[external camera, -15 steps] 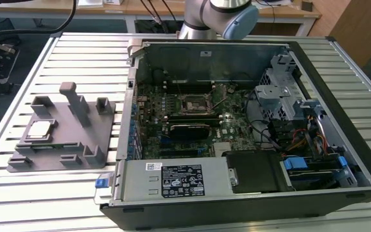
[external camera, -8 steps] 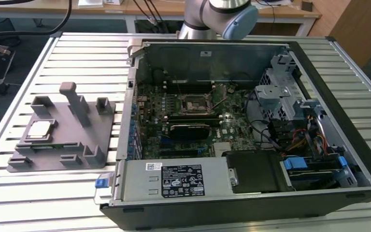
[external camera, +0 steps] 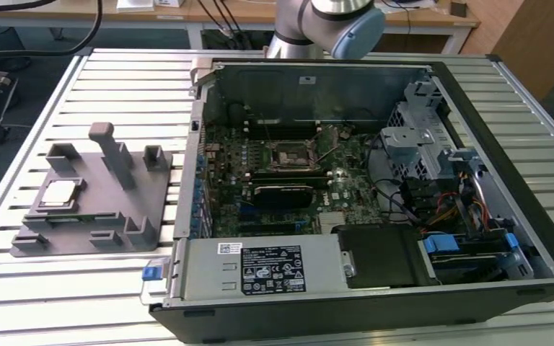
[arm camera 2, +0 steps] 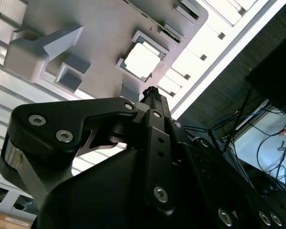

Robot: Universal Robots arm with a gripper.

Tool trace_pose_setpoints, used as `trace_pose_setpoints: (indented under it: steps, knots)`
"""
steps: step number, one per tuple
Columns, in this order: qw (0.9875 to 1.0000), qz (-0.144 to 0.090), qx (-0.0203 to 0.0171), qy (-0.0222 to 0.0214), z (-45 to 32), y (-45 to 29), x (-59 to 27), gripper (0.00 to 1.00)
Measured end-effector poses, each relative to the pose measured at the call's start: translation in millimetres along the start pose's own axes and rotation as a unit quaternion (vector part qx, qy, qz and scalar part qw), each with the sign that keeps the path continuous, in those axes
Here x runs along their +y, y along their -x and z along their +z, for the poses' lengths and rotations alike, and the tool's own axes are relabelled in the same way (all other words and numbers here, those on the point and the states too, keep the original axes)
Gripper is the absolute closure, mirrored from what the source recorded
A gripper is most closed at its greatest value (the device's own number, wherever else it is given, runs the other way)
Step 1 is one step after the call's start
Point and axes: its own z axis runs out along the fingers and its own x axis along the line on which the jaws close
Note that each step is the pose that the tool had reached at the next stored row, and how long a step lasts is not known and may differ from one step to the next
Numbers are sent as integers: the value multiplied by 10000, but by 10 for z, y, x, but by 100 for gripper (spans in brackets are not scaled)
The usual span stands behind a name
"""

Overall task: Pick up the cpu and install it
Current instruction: 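Pick up the cpu and move it towards the insertion slot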

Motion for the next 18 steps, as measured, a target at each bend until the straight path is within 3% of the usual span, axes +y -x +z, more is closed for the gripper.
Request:
trace_pose_setpoints:
  steps: [8, 10, 11, 13, 14, 18]
  knots:
    - [10000, 0, 1, -12, 50, -37, 0, 87]
    - [10000, 0, 0, -11, 61, -36, 0, 76]
    - [10000, 4, -1, -11, 78, -36, -1, 76]
    - [10000, 69, -2, -11, 112, -29, -3, 64]
    - [10000, 97, -2, -11, 128, -17, -4, 64]
    - [9999, 127, -6, -9, 205, 29, -7, 47]
